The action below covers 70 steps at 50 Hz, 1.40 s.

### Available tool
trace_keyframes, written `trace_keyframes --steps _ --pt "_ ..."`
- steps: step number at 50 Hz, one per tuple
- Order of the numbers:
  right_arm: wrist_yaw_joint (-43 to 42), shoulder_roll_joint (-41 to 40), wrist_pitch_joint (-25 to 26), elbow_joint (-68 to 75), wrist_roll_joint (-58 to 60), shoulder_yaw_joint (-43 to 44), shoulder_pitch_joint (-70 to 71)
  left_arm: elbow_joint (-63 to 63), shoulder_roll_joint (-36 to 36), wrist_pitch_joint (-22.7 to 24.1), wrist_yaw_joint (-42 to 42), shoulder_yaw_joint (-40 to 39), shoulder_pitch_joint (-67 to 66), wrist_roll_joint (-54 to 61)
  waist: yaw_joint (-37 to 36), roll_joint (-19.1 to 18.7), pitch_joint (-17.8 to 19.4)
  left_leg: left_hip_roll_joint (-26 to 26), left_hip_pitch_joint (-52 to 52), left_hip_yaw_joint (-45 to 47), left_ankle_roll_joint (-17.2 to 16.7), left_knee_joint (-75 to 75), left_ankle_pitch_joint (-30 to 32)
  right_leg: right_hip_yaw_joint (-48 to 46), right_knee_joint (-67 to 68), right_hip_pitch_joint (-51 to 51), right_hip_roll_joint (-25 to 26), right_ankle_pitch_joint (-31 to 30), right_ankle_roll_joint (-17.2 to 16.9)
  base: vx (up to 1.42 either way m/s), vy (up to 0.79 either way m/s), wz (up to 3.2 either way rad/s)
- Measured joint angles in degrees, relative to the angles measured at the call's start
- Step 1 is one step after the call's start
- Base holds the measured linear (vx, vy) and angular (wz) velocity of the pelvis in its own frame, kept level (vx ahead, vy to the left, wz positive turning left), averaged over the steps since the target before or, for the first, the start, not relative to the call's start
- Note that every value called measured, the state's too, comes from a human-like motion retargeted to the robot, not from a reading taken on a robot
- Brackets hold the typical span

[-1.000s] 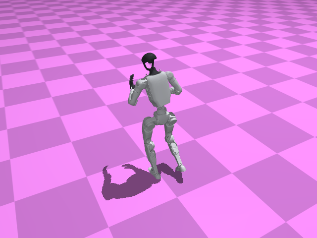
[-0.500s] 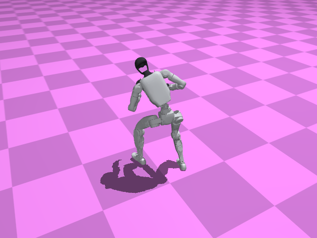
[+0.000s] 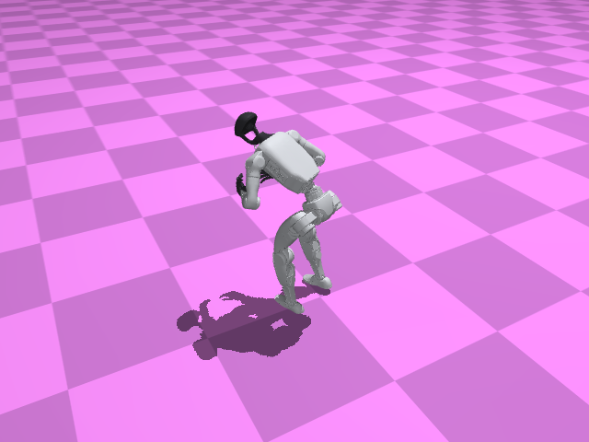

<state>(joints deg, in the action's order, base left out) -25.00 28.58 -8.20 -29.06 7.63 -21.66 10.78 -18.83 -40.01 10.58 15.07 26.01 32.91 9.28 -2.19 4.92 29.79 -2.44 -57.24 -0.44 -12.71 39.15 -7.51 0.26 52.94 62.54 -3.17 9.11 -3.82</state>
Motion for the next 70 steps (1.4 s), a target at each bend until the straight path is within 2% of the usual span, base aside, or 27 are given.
trace_keyframes --steps 4,5,6,8,10,12,15,17,19,21,25,27,30,33,35,36,39,45,48,50,52,53,56,60,62,67,70 --pt "3.85 -1.54 1.31 -3.62 -0.09 -1.30 -0.13 -3.47 2.77 1.80 0.47 -9.60 -22.64 5.94 2.81 -2.57 0.00 -5.19 16.34 4.50 4.21 -3.92 -0.14 3.31 -31.52 -13.30 -0.80 -13.57 -6.98 0.90 0.03 0.54" --pt "4.44 -1.45 1.17 -4.53 -0.54 -1.65 -0.29 -4.37 3.34 2.25 -0.33 -11.64 -28.17 7.17 3.51 -3.08 0.00 -6.08 19.14 5.66 3.69 -1.51 -0.13 0.73 -36.43 -16.81 -1.85 -13.46 -8.12 1.03 -0.04 0.00" --pt "4.97 -0.72 -0.32 -5.78 -2.58 -1.40 -0.65 -5.36 3.61 2.59 -2.32 -13.55 -33.88 6.99 3.50 -3.48 0.00 -5.40 20.40 7.49 0.43 5.02 0.61 -2.72 -35.33 -19.18 -2.23 -10.65 -9.10 1.06 -0.02 -0.23" --pt "6.30 1.43 -1.24 -6.83 -4.67 -1.63 1.33 -7.03 4.04 2.53 -4.11 -16.56 -41.53 10.09 4.14 -3.86 -0.48 -6.23 20.55 11.23 -2.18 15.76 6.14 -6.54 -34.12 -22.94 -4.98 -9.64 -9.59 0.99 0.13 -0.27" --pt "6.22 3.22 -1.30 -6.43 -7.45 -2.22 3.89 -8.09 2.77 1.59 -3.88 -18.74 -46.03 13.97 3.57 -4.38 -0.99 -5.89 20.50 16.00 -2.29 25.75 12.19 -5.69 -29.12 -26.15 -7.90 -10.83 -7.94 0.91 0.12 -0.51" --pt "6.50 3.31 0.28 -4.05 -7.37 -5.40 6.92 -9.42 1.33 0.05 -1.64 -20.70 -49.10 19.64 0.90 -6.67 -4.39 -0.69 17.82 12.31 -1.53 35.29 11.24 -4.17 -24.85 -27.98 -3.29 -8.49 4.15 0.92 -0.38 -1.17" --pt "5.05 1.93 0.25 0.05 -7.62 -7.26 10.19 -9.95 -0.36 -1.30 -1.14 -24.07 -50.80 21.30 -0.64 -8.46 -5.79 7.72 19.74 13.33 5.56 42.78 3.86 -3.53 -8.97 -30.40 -1.69 1.93 6.70 0.93 -0.12 -0.94" --pt "3.76 0.32 -0.74 0.99 -7.87 -5.73 10.08 -10.04 0.50 -0.24 -1.36 -25.51 -50.34 19.28 -1.17 -8.00 -5.72 8.18 23.86 13.17 5.61 38.04 0.28 -2.92 -4.52 -35.08 -2.05 4.56 2.76 0.84 0.00 -1.01" --pt "5.19 -1.16 -0.60 0.18 -8.84 -4.43 9.30 -10.73 3.63 0.00 -1.13 -26.43 -49.65 19.19 -1.50 -8.91 -6.37 6.65 28.00 10.23 7.58 25.14 -1.75 -1.05 -10.28 -41.63 0.56 3.50 4.58 0.63 -0.02 -1.41" --pt "7.04 -2.44 -0.85 -1.26 -9.72 -3.85 8.79 -11.16 6.93 0.45 -1.13 -27.38 -49.85 19.70 -2.66 -8.81 -7.46 4.55 33.20 6.92 7.45 8.02 -0.71 2.58 -12.58 -44.53 2.90 -0.65 2.98 0.55 0.03 -2.16" --pt "10.65 -2.74 -1.25 -2.28 -10.30 -6.08 10.26 -10.49 10.71 0.00 -1.00 -28.96 -50.32 16.58 -8.08 -9.38 -12.80 -1.09 42.77 -18.51 3.10 -24.99 8.44 11.48 -9.78 -42.48 10.42 -9.80 -0.37 0.46 0.10 -3.13" --pt "11.73 -2.98 -1.04 -1.70 -10.24 -8.41 12.75 -10.34 10.69 -0.38 -0.27 -28.98 -49.08 14.21 -11.20 -9.22 -15.83 -1.60 43.48 -26.34 2.47 -27.26 8.39 13.39 -3.07 -37.97 13.05 -9.97 -1.94 0.38 0.18 -3.30" --pt "11.72 -5.87 0.07 2.18 -8.94 -12.55 19.46 -9.57 9.46 -0.36 1.16 -28.84 -43.75 13.50 -13.19 -6.72 -16.31 -3.15 40.66 -18.13 5.06 -17.31 -0.54 13.37 9.22 -31.09 12.07 -3.22 -4.11 0.30 0.20 -2.74" --pt "10.47 -11.16 1.26 8.84 -5.11 -14.71 22.60 -7.72 5.95 0.66 2.85 -27.55 -35.61 16.27 -12.59 -4.14 -12.77 -3.55 38.60 -7.13 6.77 -5.79 -8.72 7.53 17.84 -26.34 4.85 5.52 -3.86 0.24 0.11 -2.27" --pt "10.81 -11.96 0.98 9.62 -4.88 -14.39 19.72 -7.81 3.30 0.63 4.00 -26.14 -31.85 14.69 -12.53 -3.91 -13.15 -1.14 37.76 -1.27 7.06 -2.73 -9.97 -1.34 15.79 -25.57 -2.76 12.70 5.51 0.21 0.03 -2.41" --pt "11.78 -11.56 0.40 8.68 -6.06 -14.20 18.12 -8.01 2.40 0.76 4.22 -25.56 -30.41 13.72 -12.17 -4.16 -13.46 0.46 38.95 1.46 6.96 -3.93 -10.12 -6.35 13.39 -25.87 -6.03 13.38 6.77 0.26 -0.01 -2.62" --pt "15.63 -7.13 -0.52 3.32 -10.87 -12.23 11.62 -9.29 0.94 1.99 4.29 -24.57 -30.90 14.85 -10.40 -5.16 -15.35 4.80 45.79 9.36 7.00 -11.00 -7.71 -17.60 1.23 -29.84 -10.36 12.82 6.20 0.36 -0.07 -2.75" --pt "18.47 1.95 0.12 1.59 -11.80 -11.84 7.03 -11.40 5.82 1.47 1.86 -28.02 -42.66 18.60 -2.78 -7.72 -19.04 10.35 53.68 18.22 6.91 -12.12 6.00 -31.65 -27.52 -41.36 -10.18 3.53 1.17 0.48 -0.21 -2.55" --pt "18.35 2.85 0.24 3.96 -9.80 -10.96 8.45 -10.43 8.01 0.11 0.97 -27.15 -43.96 17.57 -0.70 -9.06 -17.13 10.76 49.57 13.79 8.17 5.10 6.46 -26.38 -25.15 -43.59 -7.21 4.02 -0.16 0.54 -0.18 -2.51" --pt "14.57 1.63 -0.66 5.69 -11.07 -9.60 9.14 -9.79 8.40 0.30 1.18 -26.43 -44.73 16.57 -1.04 -8.40 -14.25 6.96 45.95 8.28 2.60 19.11 2.62 -20.94 -14.07 -42.09 -7.21 9.54 -1.31 0.58 -0.12 -2.90" --pt "9.53 0.93 1.11 8.38 -5.89 -9.03 12.51 -8.15 10.17 0.39 3.20 -26.65 -43.72 17.28 -2.85 -7.72 -10.57 1.41 42.70 4.24 0.10 27.69 -0.59 -14.67 -8.93 -41.90 -4.88 13.03 0.33 0.52 -0.10 -3.35" --pt "12.07 0.10 0.32 8.49 -9.11 -9.52 14.14 -7.64 11.28 0.69 3.41 -27.09 -43.57 17.85 -3.84 -7.48 -8.89 -0.47 41.30 3.20 -0.88 30.57 -1.38 -11.65 -7.61 -42.50 -3.29 14.07 0.84 0.51 -0.09 -3.41" --pt "14.50 -1.14 0.46 5.33 -11.07 -9.76 17.08 -9.71 14.49 1.36 3.48 -29.80 -47.07 19.73 -6.10 -7.28 -7.02 -0.80 38.47 1.82 3.27 31.59 -4.36 -3.54 -13.57 -49.14 2.49 13.90 2.01 0.57 -0.08 -3.04" --pt "14.99 -1.51 1.61 -1.00 -11.34 -8.35 17.22 -12.75 14.36 0.66 0.36 -31.42 -51.55 20.81 -8.68 -4.47 -9.78 3.25 35.62 4.43 10.44 18.95 -7.19 3.28 -23.41 -56.93 4.14 7.37 -2.77 0.68 -0.01 -2.08" --pt "16.96 -1.57 1.19 -2.20 -12.58 -7.99 16.67 -12.74 12.64 0.47 -1.63 -30.79 -51.23 20.90 -10.07 -2.95 -11.67 3.63 36.78 4.74 11.23 4.35 -5.42 6.67 -27.99 -60.04 4.06 2.65 -4.87 0.71 0.03 -1.77" --pt "15.09 -1.53 0.21 -2.23 -11.72 -7.03 12.25 -10.47 5.37 0.41 -2.93 -27.60 -46.51 17.90 -12.42 -3.55 -14.12 3.99 46.30 -5.32 4.82 -30.99 3.95 15.23 -27.84 -66.53 7.44 -5.98 -7.29 0.73 0.13 -1.80" --pt "15.95 -0.98 0.84 -0.75 -10.46 -6.67 16.21 -7.31 1.97 0.27 -2.12 -23.88 -34.74 13.53 -11.41 -4.30 -7.29 4.47 50.00 -5.02 4.76 -29.94 4.50 15.44 -8.83 -62.91 9.47 -4.34 -5.43 0.60 0.22 -1.34"
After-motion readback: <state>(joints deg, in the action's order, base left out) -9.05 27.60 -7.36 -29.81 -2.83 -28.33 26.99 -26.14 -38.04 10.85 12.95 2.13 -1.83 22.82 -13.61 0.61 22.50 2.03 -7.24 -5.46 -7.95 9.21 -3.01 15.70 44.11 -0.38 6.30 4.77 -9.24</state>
